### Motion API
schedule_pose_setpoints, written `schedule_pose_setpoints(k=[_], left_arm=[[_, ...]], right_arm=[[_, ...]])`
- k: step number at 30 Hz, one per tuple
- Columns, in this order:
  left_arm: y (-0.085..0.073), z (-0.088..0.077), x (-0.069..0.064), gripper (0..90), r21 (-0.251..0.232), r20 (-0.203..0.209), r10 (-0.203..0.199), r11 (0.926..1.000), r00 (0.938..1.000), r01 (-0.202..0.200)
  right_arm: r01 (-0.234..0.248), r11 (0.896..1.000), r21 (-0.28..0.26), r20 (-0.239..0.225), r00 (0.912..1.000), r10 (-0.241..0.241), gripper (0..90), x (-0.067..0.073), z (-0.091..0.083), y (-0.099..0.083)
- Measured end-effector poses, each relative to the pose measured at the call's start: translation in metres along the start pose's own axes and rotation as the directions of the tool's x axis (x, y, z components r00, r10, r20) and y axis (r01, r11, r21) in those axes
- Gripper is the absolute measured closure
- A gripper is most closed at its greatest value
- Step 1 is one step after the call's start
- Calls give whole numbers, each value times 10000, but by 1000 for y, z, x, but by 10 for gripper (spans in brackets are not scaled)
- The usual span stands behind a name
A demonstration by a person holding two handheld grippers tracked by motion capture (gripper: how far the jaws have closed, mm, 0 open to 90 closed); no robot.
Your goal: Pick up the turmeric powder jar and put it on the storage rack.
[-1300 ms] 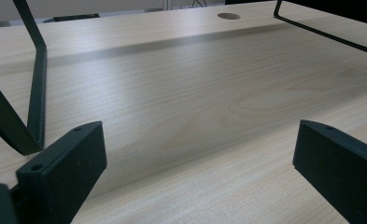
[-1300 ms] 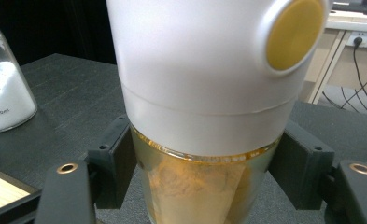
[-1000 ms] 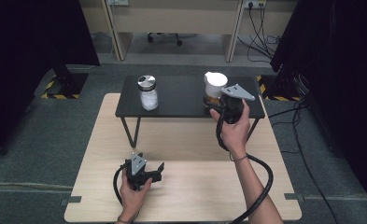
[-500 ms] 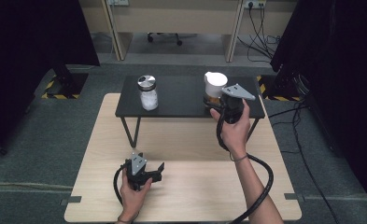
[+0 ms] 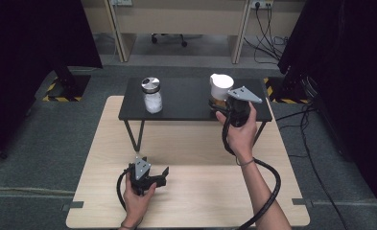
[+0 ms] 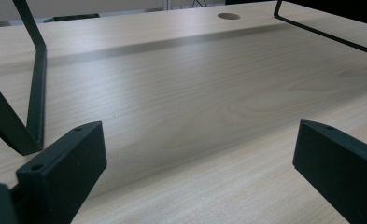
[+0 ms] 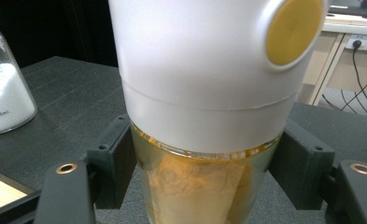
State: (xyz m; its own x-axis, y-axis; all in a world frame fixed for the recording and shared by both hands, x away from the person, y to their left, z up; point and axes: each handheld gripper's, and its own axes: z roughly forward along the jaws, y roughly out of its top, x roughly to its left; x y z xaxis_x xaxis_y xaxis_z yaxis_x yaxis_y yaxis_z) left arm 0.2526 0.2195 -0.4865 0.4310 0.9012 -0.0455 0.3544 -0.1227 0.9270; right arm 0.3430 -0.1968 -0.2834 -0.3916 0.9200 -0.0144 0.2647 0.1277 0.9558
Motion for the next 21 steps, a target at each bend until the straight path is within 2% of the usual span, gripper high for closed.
schedule_pose_setpoints(k=[1,2,3,6,7,8,21], left_arm=[[0,0,0,21,-15,0,3,10000,10000,-3],[0,0,0,21,-16,0,7,10000,10000,-7],[0,0,0,21,-11,1,10,10000,10000,-10],[0,0,0,21,-18,-2,13,10000,10000,-13],[0,0,0,21,-27,-3,11,10000,10000,-11],[0,0,0,21,-24,-2,7,10000,10000,-7],[0,1,0,21,-10,0,2,10000,10000,-2]], right_arm=[[66,10000,-17,70,10000,-66,279,2,0,-1],[154,9999,-2,116,9998,-154,218,4,0,-1],[154,9999,-2,116,9998,-154,218,4,0,-1],[-113,9999,-118,124,9999,115,101,4,0,-6],[-113,9999,-118,124,9999,115,101,4,0,-6],[-193,9997,-173,236,9995,197,43,6,0,-8],[-68,9986,-520,340,9994,86,16,9,-7,-12]])
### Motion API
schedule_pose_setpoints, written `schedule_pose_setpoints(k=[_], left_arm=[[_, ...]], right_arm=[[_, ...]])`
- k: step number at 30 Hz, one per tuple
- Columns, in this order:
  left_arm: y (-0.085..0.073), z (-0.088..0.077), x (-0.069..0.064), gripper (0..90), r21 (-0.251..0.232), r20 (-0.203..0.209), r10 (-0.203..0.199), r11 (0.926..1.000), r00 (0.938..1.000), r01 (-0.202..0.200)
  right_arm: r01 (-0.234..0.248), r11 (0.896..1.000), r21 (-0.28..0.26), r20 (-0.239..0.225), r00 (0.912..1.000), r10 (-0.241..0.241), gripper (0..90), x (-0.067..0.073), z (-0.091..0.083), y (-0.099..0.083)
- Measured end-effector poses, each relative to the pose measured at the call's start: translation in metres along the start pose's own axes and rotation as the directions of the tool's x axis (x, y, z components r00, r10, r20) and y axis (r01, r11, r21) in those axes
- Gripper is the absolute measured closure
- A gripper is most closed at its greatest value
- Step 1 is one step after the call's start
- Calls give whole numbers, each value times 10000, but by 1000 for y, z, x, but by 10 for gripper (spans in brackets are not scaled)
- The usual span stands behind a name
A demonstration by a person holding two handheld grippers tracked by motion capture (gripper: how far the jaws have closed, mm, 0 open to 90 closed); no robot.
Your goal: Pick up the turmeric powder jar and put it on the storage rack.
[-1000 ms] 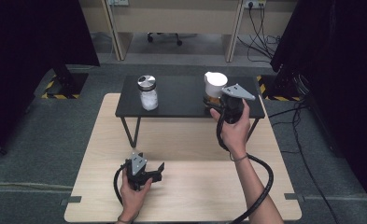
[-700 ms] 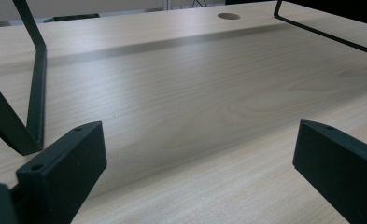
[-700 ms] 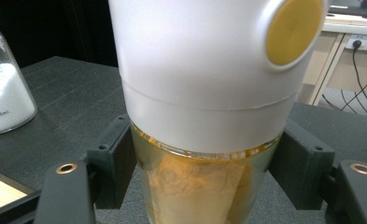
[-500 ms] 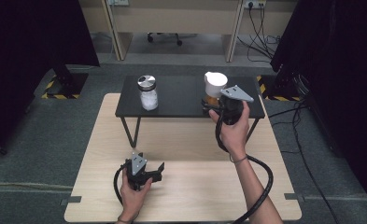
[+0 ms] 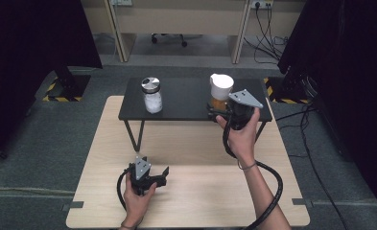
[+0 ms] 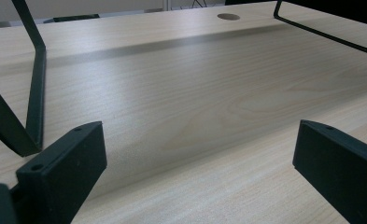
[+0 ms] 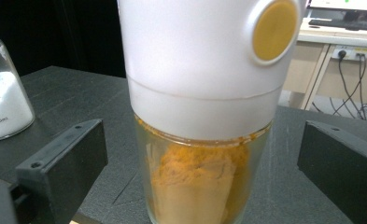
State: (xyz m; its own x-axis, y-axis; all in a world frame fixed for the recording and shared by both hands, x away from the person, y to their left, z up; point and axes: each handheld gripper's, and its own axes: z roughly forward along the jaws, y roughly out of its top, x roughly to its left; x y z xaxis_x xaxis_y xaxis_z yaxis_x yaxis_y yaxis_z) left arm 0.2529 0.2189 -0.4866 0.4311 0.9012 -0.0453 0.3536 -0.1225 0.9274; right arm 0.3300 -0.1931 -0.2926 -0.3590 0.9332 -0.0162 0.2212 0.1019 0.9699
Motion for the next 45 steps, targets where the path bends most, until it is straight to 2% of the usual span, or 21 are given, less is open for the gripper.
schedule_pose_setpoints(k=[12,45], left_arm=[[0,0,0,21,-12,-10,2,10000,10000,-2],[-1,0,-1,21,-50,-33,46,10000,10000,-46]], right_arm=[[96,9998,-165,2,10000,-96,14,2,-9,-4],[160,9958,-900,-306,9994,-188,13,4,-62,-54]])
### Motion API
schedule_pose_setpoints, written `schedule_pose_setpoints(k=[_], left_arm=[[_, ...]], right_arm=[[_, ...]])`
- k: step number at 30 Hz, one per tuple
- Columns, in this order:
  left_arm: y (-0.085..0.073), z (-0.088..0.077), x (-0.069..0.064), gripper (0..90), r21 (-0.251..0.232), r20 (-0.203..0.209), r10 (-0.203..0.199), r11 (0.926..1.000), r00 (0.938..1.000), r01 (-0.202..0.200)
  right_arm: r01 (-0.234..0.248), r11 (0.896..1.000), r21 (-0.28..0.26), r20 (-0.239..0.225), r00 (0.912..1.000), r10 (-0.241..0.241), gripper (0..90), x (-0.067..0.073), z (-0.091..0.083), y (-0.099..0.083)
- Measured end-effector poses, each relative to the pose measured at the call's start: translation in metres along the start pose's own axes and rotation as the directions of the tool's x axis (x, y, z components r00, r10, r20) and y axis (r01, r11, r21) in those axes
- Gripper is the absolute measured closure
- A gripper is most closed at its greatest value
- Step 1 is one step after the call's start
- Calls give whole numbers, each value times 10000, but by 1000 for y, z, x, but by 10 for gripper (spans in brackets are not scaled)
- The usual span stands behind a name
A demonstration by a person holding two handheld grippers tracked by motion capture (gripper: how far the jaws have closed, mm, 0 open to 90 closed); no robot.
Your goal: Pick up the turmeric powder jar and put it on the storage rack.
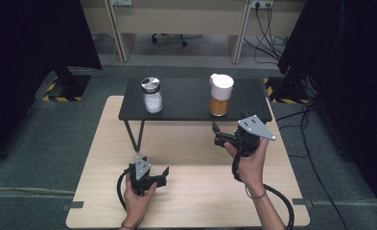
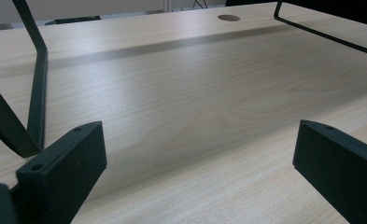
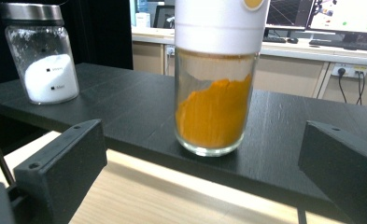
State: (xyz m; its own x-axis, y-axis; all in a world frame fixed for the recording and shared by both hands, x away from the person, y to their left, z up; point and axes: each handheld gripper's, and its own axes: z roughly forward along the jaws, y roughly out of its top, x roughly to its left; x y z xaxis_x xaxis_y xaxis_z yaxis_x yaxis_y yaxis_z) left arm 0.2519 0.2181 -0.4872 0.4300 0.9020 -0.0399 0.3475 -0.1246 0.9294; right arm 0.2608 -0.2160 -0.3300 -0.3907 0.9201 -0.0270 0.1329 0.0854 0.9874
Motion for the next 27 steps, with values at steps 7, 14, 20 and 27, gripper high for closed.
schedule_pose_setpoints(k=[7,14,20,27], left_arm=[[0,0,-1,21,-9,-25,5,10000,10000,-5],[0,0,0,21,17,-29,-27,10000,10000,27],[0,0,0,21,13,-10,-88,10000,10000,88],[-1,-1,0,21,-58,-24,-102,9999,9999,101]], right_arm=[[-138,9999,-72,-68,9999,137,13,-1,-8,-7],[-255,9996,-131,-75,9996,254,13,-2,-15,-11],[-296,9994,-205,-51,9996,295,13,-3,-20,-13],[-346,9991,-234,-114,9993,343,13,0,-33,-19]])
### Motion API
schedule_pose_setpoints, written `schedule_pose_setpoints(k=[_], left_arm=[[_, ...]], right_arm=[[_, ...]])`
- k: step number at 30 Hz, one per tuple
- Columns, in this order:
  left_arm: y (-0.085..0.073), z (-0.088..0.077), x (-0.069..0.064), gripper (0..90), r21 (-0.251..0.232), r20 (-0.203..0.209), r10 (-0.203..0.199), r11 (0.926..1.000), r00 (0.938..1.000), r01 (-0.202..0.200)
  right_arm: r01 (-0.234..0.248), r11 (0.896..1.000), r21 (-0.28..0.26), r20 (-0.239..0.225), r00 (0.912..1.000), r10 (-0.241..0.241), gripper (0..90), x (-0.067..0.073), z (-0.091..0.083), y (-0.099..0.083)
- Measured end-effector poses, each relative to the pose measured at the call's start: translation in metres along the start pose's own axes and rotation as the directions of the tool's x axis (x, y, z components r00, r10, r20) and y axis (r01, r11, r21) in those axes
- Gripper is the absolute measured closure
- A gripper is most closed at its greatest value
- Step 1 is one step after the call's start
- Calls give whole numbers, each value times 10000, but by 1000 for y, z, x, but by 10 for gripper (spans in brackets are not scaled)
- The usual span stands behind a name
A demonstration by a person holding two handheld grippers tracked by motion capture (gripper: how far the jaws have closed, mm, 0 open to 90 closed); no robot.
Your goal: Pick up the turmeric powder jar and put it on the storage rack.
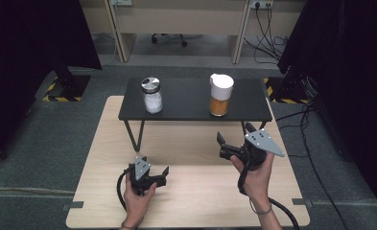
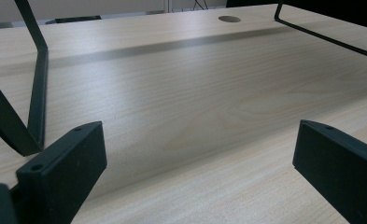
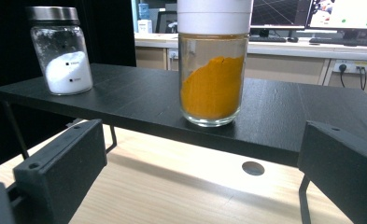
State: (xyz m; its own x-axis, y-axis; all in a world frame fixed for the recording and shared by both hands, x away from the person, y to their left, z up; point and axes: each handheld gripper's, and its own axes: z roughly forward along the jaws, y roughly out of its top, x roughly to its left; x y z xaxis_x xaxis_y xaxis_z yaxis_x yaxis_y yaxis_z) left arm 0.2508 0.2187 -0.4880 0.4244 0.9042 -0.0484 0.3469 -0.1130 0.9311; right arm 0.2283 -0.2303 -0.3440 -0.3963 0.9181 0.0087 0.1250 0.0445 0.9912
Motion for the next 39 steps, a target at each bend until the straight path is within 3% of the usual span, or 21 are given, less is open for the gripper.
schedule_pose_setpoints(k=[16,39], left_arm=[[0,0,0,21,2,-3,-22,10000,10000,22],[-1,0,-1,21,-27,-20,30,10000,10000,-30]], right_arm=[[102,9999,84,-3,9999,-102,13,-1,-24,-16],[-270,9922,1214,245,9994,242,19,-13,-36,-85]])
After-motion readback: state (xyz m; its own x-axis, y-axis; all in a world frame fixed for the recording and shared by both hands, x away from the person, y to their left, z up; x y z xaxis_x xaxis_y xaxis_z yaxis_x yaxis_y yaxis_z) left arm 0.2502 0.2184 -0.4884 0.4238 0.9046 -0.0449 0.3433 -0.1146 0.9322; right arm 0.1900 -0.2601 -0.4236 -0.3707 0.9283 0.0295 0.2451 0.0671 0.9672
